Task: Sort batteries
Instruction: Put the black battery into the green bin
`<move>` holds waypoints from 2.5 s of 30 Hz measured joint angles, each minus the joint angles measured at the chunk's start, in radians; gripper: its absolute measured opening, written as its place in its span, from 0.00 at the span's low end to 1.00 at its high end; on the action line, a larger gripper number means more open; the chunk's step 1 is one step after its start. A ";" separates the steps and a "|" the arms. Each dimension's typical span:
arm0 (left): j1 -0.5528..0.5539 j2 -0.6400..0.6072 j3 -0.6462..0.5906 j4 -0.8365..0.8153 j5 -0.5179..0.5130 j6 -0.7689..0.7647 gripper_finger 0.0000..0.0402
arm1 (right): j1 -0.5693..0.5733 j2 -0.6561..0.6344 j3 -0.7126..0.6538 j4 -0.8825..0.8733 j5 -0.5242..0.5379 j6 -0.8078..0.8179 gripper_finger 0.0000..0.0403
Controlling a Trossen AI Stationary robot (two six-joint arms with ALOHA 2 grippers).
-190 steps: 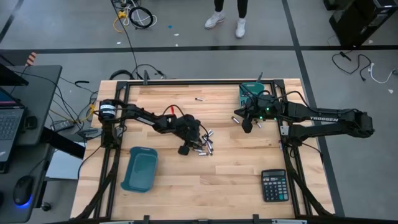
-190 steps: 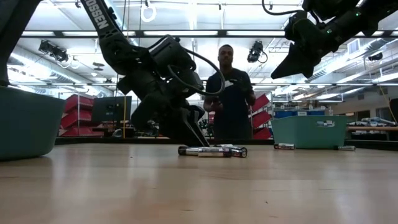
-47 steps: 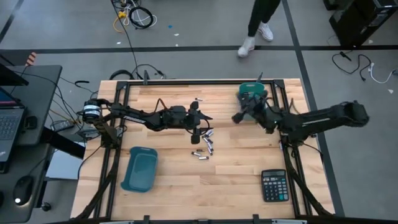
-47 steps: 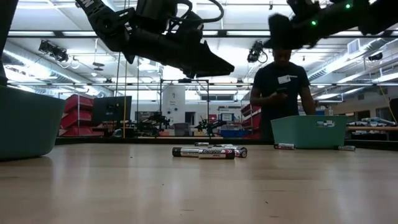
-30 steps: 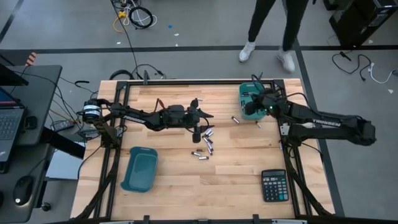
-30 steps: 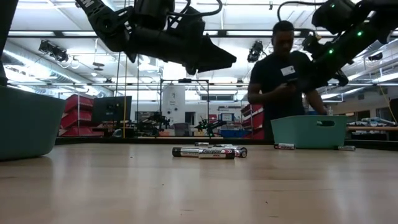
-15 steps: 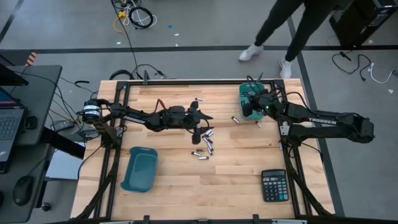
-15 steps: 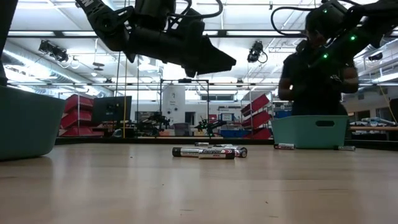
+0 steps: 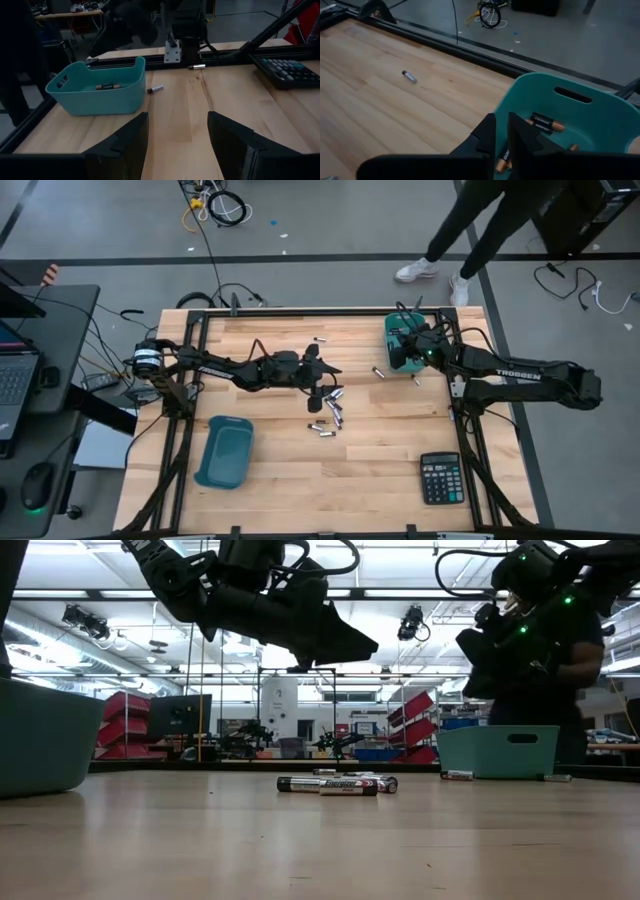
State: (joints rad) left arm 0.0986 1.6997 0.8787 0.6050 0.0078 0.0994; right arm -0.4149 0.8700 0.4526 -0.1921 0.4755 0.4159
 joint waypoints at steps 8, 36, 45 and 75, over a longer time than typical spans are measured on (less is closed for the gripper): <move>-0.002 0.000 0.000 -0.146 0.081 0.031 0.50 | 0.000 0.000 0.000 0.000 -0.025 0.000 0.08; -0.135 0.052 0.000 -0.433 0.094 0.024 0.50 | 0.001 0.002 0.000 0.002 -0.026 -0.019 0.08; -0.146 0.151 0.000 -0.321 0.087 -0.015 0.50 | 0.002 0.018 0.000 0.011 -0.056 -0.026 0.07; -0.137 0.207 0.000 -0.273 0.084 -0.081 0.50 | 0.005 0.021 0.000 0.021 -0.059 -0.026 0.06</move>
State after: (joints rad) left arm -0.0383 1.9068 0.8783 0.3323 0.0922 0.0184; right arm -0.4097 0.8906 0.4526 -0.1709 0.4161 0.3897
